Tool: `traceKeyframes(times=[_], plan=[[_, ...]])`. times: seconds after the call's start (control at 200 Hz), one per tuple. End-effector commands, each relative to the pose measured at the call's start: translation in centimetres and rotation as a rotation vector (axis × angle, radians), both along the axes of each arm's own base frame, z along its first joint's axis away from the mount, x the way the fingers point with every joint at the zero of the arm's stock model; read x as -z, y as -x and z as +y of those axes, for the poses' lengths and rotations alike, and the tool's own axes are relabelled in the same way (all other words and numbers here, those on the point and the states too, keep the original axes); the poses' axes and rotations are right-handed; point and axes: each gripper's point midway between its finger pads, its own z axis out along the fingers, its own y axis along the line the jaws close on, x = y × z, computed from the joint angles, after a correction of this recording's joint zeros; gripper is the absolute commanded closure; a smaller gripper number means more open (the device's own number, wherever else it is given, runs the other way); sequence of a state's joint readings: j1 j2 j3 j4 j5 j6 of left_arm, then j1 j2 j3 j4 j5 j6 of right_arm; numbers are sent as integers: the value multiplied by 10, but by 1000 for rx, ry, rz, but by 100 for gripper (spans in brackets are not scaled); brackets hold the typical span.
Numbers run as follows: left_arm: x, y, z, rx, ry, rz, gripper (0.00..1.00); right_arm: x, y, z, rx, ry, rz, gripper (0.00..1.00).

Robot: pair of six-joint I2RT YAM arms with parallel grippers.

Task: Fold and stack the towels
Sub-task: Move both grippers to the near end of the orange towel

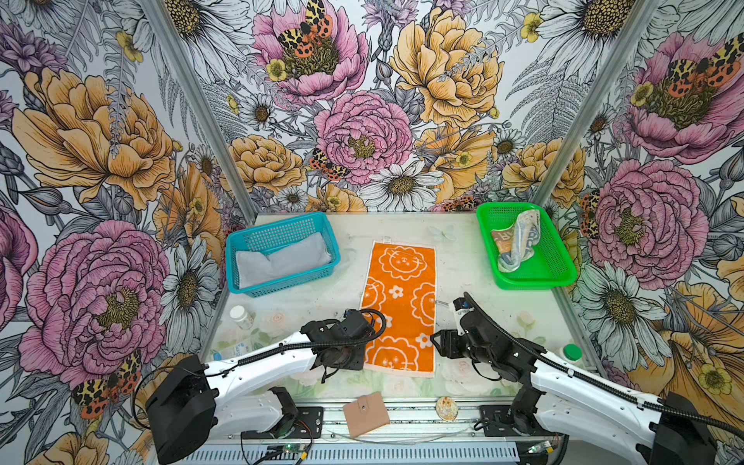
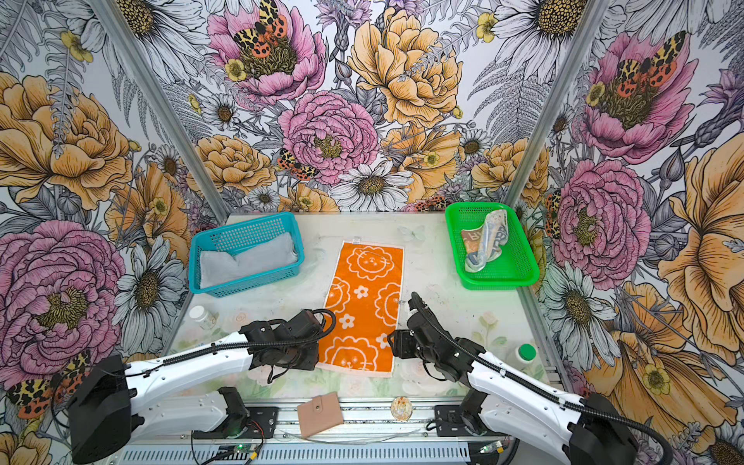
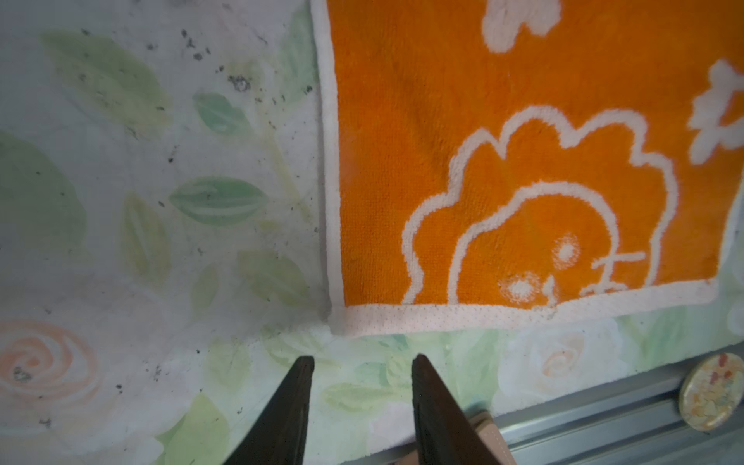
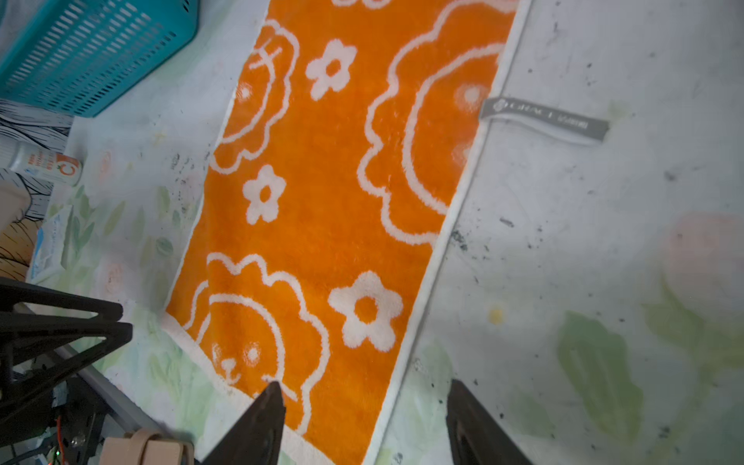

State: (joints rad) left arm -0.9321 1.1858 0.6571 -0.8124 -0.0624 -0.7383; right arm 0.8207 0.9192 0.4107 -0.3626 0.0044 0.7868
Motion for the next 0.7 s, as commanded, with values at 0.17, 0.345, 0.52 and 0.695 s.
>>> traceKeyframes(times=[0.17, 0.345, 0.52, 0.695], plan=[[25, 7, 0, -21, -47, 47, 62, 12, 22, 4, 39, 3, 49, 36], [37, 3, 1, -24, -93, 41, 66, 17, 35, 5, 25, 17, 76, 37], [40, 0, -2, -33, -91, 23, 69, 24, 46, 3, 18, 39, 95, 39], [34, -8, -8, -26, -79, -9, 69, 29, 53, 2, 13, 48, 106, 40]])
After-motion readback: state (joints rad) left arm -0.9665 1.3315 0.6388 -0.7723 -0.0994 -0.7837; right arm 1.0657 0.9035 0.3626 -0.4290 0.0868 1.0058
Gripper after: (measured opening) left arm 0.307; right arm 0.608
